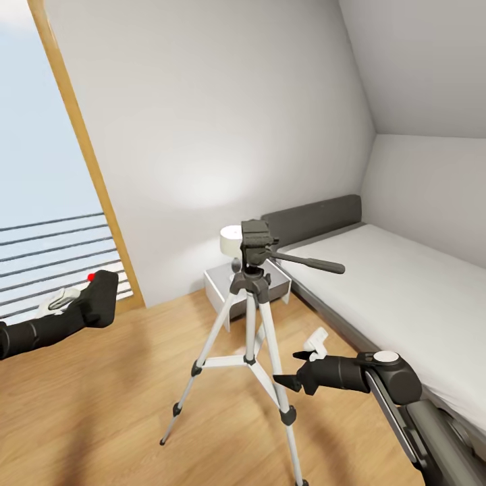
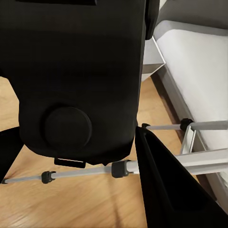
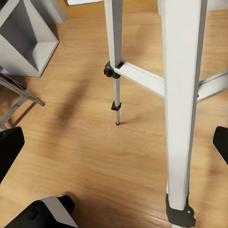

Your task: Attach the digital camera to the camera tripod in the bedroom.

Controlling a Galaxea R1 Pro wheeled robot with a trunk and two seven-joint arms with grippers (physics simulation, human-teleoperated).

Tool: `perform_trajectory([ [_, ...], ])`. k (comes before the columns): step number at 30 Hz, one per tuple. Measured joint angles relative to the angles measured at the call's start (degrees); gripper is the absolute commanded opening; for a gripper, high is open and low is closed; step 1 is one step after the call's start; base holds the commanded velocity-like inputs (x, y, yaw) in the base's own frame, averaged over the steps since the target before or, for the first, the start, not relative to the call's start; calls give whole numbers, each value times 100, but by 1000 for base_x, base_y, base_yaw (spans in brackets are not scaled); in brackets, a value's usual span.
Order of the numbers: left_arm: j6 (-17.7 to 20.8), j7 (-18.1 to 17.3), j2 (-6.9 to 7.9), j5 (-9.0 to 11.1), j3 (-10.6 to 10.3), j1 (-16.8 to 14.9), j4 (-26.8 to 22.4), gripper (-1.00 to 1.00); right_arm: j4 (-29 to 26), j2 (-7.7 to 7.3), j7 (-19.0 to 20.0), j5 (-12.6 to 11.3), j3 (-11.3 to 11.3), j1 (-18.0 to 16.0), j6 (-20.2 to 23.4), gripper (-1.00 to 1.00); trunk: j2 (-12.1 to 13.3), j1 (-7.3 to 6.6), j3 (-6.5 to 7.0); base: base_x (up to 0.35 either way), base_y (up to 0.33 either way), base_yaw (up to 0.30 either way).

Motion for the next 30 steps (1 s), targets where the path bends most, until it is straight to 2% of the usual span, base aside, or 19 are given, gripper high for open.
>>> perform_trajectory([
  [14, 0, 0, -2, 0, 0, -13, -1, -100, 0, 7, -152, 9, -6, 7, -4, 100, 0, 0, 0, 2, 1, 0],
  [24, -2, -3, -6, 15, -161, -246, 2, -100, 0, 20, -902, 26, 46, 18, -9, 100, 0, 0, 0, 0, 0, 0],
  [30, -1, -32, -4, 14, -208, -400, 1, -100, 4, 73, -1075, 40, 63, 22, -10, 100, 0, 0, 0, 0, 0, 0],
])
